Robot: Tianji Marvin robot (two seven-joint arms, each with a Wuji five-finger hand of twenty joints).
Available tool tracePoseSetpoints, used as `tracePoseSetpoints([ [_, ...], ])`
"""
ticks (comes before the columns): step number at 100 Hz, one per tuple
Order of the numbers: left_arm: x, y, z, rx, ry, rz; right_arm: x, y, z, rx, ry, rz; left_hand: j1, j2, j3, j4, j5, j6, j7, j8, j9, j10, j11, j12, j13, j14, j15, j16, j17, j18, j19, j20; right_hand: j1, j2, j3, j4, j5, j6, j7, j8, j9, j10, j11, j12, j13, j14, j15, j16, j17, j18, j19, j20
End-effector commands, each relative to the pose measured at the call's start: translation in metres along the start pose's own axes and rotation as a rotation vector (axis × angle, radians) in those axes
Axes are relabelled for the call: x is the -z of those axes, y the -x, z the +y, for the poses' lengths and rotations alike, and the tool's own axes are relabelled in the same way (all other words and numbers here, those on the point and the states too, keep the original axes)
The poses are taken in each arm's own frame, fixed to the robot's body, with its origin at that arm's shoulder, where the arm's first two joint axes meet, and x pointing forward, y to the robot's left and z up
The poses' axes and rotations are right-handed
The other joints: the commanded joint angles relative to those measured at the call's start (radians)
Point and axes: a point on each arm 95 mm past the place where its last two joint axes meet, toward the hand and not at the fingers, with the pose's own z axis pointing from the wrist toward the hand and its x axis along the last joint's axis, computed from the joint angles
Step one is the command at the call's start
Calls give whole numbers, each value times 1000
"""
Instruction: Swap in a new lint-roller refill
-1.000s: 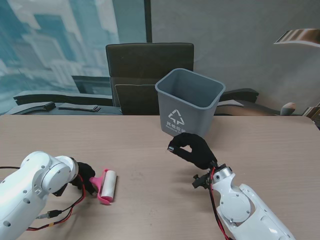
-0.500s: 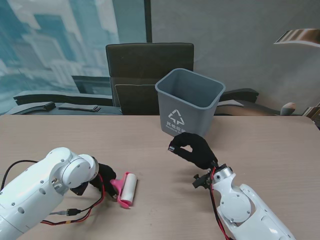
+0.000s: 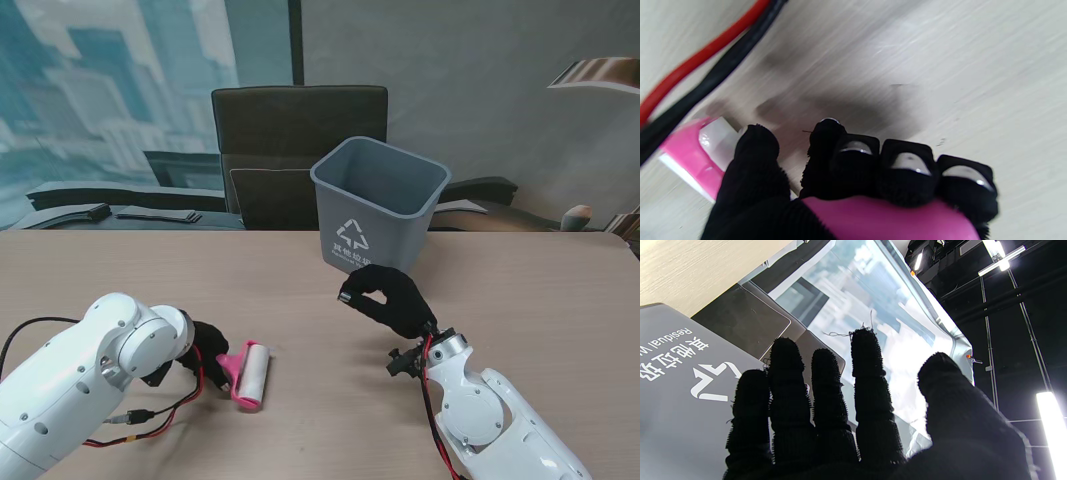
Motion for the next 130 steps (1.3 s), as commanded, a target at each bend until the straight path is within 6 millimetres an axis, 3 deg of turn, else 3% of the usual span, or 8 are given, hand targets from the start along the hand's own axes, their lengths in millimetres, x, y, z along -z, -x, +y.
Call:
tracePoseSetpoints([
  [1,-1,4,9,-2,36,-12,1,-3,-4,-10,-12,4,151,192,26,17,40,34,6,2,69,54,20,25,54,59,207,26,76,-39,236,9,21,46,-15,43,17,3,9,10,22,-3,1,2,-13,-96,13,9,3,-5,6,11],
  [49,18,52,47,-76,72,-197,-1,-2,-6,-11,-18,1,149,192,27,17,39,32,6,3,69,52,19,24,54,54,206,25,75,-42,234,8,21,46,-16,43,20,5,10,10,23,-3,2,2,-14,-96,12,9,2,-4,5,11],
  [72,29,65,59,-106,74,-256,-2,-2,-7,-14,-20,-1,149,191,27,18,38,33,6,3,69,52,19,24,54,54,206,25,75,-43,233,7,21,46,-16,43,20,5,10,10,23,-3,2,2,-14,-96,13,9,2,-5,5,11],
  [94,29,61,56,-104,64,-243,-2,-3,-7,-15,-19,0,149,191,27,18,38,33,6,3,69,52,19,24,54,54,206,25,75,-43,233,7,22,46,-16,43,19,6,10,10,23,-4,2,2,-14,-95,13,9,2,-4,6,12],
  [130,13,29,30,-36,52,-118,-1,-2,-6,-13,-15,0,150,191,28,18,39,35,4,2,69,52,19,24,54,54,206,25,74,-44,232,6,22,46,-15,43,19,7,10,10,23,-2,2,2,-13,-96,13,9,2,-5,6,12],
])
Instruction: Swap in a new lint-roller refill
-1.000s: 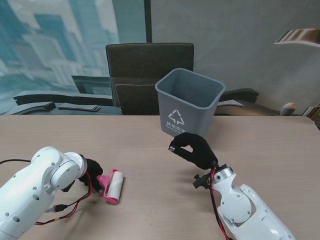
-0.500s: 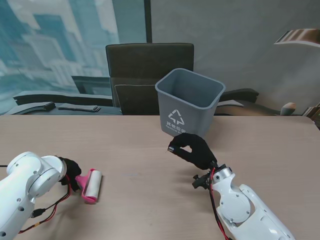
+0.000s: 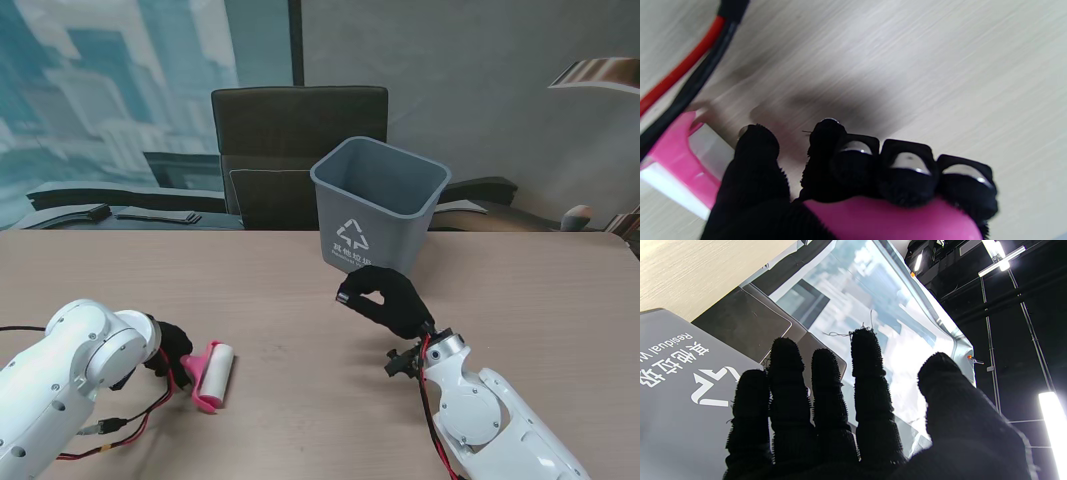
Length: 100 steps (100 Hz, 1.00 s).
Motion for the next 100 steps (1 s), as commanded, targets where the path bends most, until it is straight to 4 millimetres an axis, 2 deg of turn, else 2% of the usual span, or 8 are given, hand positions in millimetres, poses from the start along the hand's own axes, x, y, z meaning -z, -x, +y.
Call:
tracePoseSetpoints([
  [1,-4,-10,0,11,25,23,0,-3,-3,-5,-8,5,150,190,26,18,39,35,4,2,69,52,19,24,54,54,206,25,82,-44,235,17,22,46,-15,43,19,6,10,10,22,-2,2,2,-13,-96,13,9,2,-5,6,12],
  [18,-10,-31,-14,43,28,105,0,-3,-3,-8,-7,6,149,191,26,17,38,31,4,2,69,52,19,24,54,54,206,25,82,-44,235,17,21,47,-16,43,19,6,10,10,22,-3,2,2,-13,-96,13,9,2,-5,5,12],
  [30,-7,-39,-20,68,11,138,1,-3,-2,-5,-6,7,149,191,26,17,39,33,4,2,69,52,19,24,54,54,206,25,82,-44,234,17,22,46,-15,43,20,5,11,10,23,-3,2,2,-13,-96,13,9,2,-6,6,12],
  [59,7,-39,-24,87,-32,159,2,-2,-1,-4,-4,5,151,189,26,18,40,34,2,1,69,52,19,24,54,54,206,25,82,-44,234,17,21,47,-15,43,21,6,12,10,23,-4,2,2,-13,-96,13,9,2,-4,5,12],
  [100,15,-43,-21,141,-76,178,2,-2,-2,-4,-8,7,151,189,26,17,43,37,2,-1,69,58,17,24,54,60,204,25,82,-44,234,17,22,47,-15,43,22,5,12,10,24,-4,2,2,-13,-95,13,9,2,-5,5,12],
])
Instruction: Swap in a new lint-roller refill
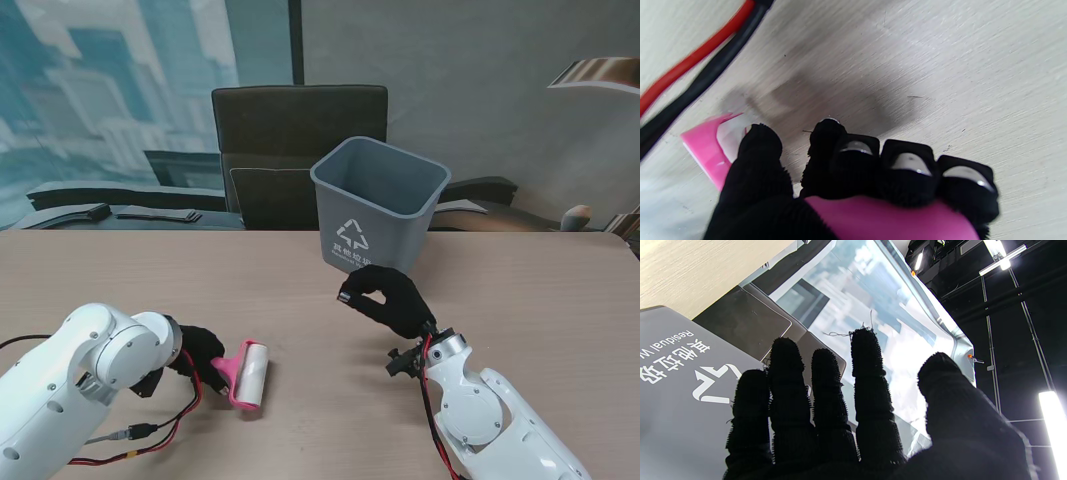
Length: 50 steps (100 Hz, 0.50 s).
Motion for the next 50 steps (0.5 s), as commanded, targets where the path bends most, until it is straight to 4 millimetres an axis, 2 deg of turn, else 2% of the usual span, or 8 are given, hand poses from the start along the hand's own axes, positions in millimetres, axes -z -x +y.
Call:
tracePoseSetpoints([
  [1,2,-4,1,4,1,8,1,-3,-4,-6,-12,7,131,190,28,16,43,37,2,-1,69,58,17,24,54,57,203,25,70,-44,227,15,22,47,-15,43,22,5,12,10,23,-4,2,2,-14,-96,13,9,2,-5,5,12],
  [50,3,-2,-1,53,-71,2,0,-3,-5,-5,-14,10,131,189,27,15,46,36,2,-1,69,60,19,25,53,61,204,26,70,-44,227,15,21,47,-16,43,21,4,12,10,25,-3,3,2,-13,-97,13,9,3,-5,6,12],
])
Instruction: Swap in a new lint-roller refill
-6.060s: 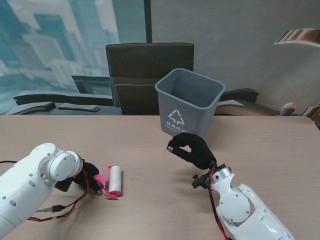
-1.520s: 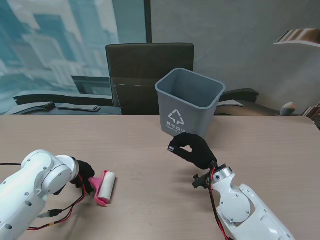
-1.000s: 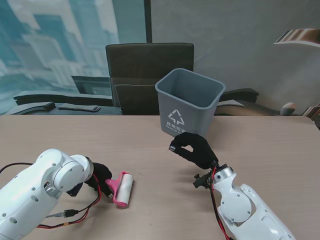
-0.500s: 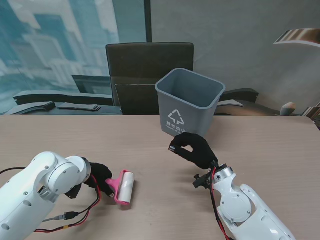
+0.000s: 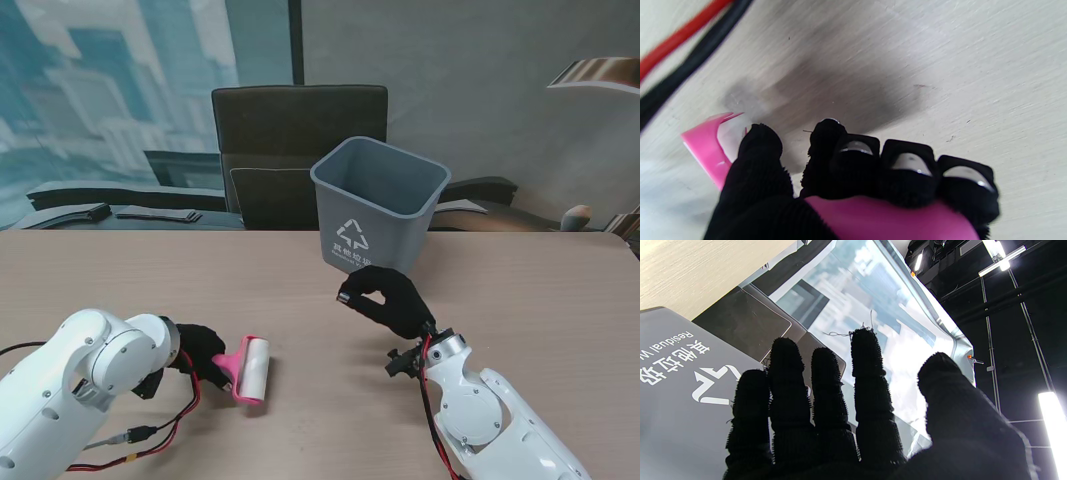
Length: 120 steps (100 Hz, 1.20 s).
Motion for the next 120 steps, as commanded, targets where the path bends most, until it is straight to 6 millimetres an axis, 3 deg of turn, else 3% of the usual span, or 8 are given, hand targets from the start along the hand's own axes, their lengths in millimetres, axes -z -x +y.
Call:
tracePoseSetpoints([
  [1,0,-2,-2,24,-10,-1,1,-3,-4,-6,-12,9,131,188,27,15,46,36,2,-1,69,60,19,25,53,60,204,26,70,-44,226,15,22,47,-15,43,21,5,13,10,8,-3,5,2,-12,-96,13,9,3,-5,6,12],
  [41,-28,39,-31,166,-46,-121,1,-3,-4,-2,-15,14,128,186,27,14,42,45,-29,-19,58,81,-20,11,52,89,169,14,51,-27,209,15,22,48,-16,43,21,6,12,9,8,-4,4,2,-13,-97,13,9,3,-5,6,12],
  [48,-33,42,-33,180,-52,-130,1,-3,-4,-3,-19,13,119,179,26,16,37,49,-64,-41,35,101,-65,-1,51,124,107,-2,2,-15,180,28,22,48,-17,43,22,7,13,9,9,-4,4,2,-13,-95,13,9,3,-4,6,12],
  [57,-37,44,-36,184,-55,-134,1,-3,-4,-2,-21,12,83,161,30,23,19,51,-142,-96,-22,136,-162,-26,30,176,-44,-18,-98,0,89,111,22,47,-17,43,22,6,13,9,9,-4,4,2,-12,-95,13,9,3,-5,6,12],
  [73,-42,51,-38,166,-24,-150,0,-3,-5,-6,-21,9,47,124,37,38,-29,43,-207,-107,-99,147,-222,-37,-69,187,-140,14,-207,11,-16,158,23,47,-16,43,22,5,13,10,9,-2,4,2,-12,-94,13,9,2,-4,5,12],
  [94,-44,55,-36,134,-12,-172,0,-3,-5,-7,-21,8,-17,20,48,53,-148,87,-525,-242,-329,196,-532,-150,-346,215,-504,-16,-439,4,-242,229,22,47,-16,43,21,6,13,9,10,-4,5,2,-12,-95,13,9,3,-4,6,12],
  [99,-43,56,-35,117,-15,-175,0,-3,-5,-7,-21,7,-27,-14,52,57,-170,115,-642,-315,-381,209,-625,-209,-385,185,-567,-33,-482,-7,-282,238,23,46,-16,43,22,5,13,9,9,-4,4,2,-12,-94,13,9,3,-4,6,12],
  [120,-40,57,-32,75,-11,-178,0,-3,-5,-9,-21,7,-67,-146,95,69,-284,178,-941,-478,-626,250,-872,-400,-600,158,-819,-95,-685,-36,-501,197,22,47,-15,43,22,5,13,9,9,-4,4,2,-13,-96,13,9,3,-4,6,12],
])
